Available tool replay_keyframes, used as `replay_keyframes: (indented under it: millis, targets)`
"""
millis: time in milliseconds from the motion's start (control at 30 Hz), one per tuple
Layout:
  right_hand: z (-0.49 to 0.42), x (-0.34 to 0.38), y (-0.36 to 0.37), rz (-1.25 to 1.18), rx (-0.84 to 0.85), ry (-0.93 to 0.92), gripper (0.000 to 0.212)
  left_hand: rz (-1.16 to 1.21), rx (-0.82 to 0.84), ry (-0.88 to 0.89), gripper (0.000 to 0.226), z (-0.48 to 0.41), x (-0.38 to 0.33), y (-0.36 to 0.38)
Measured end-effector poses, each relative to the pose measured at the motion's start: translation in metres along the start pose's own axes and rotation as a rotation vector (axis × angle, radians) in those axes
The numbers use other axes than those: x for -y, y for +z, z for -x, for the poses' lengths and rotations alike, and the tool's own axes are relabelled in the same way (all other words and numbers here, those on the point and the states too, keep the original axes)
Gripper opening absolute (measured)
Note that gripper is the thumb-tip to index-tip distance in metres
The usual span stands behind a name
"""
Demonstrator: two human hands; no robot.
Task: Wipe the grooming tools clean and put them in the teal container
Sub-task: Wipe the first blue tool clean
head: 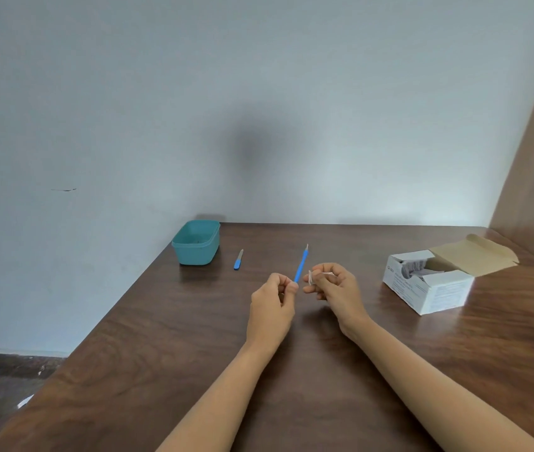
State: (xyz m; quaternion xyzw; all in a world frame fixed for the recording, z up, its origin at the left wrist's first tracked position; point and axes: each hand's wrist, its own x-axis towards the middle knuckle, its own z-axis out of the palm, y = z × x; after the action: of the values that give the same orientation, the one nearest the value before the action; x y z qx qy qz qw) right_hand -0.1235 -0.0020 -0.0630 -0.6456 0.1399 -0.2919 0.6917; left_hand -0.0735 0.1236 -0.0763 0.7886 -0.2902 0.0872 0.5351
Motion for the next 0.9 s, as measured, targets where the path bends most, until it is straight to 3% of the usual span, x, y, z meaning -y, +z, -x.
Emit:
replay_keyframes:
  millis: [300, 467, 600, 700, 900]
  targets:
    - [0.007, -0.002, -0.022, -0.196, -0.048, 0.043, 0.016, -0.038, 0.117, 0.073, 0.009, 0.001, -0.001, 0.000]
    - [0.006, -0.001, -0.026, -0.260, -0.071, 0.091, 0.005, -0.070, 0.150, 0.113, 0.011, -0.001, 0.001, 0.002]
    - [0.005, 0.000, -0.030, -0.329, -0.095, 0.119, 0.009, -0.097, 0.179, 0.168, 0.013, 0.000, -0.002, 0.004]
    - [0.005, 0.000, -0.032, -0.326, -0.108, 0.126, 0.020, -0.122, 0.218, 0.201, 0.014, 0.001, -0.003, 0.005]
    - [0.003, 0.002, -0.033, -0.277, -0.170, 0.151, 0.015, -0.164, 0.262, 0.217, 0.012, 0.002, -0.005, 0.006]
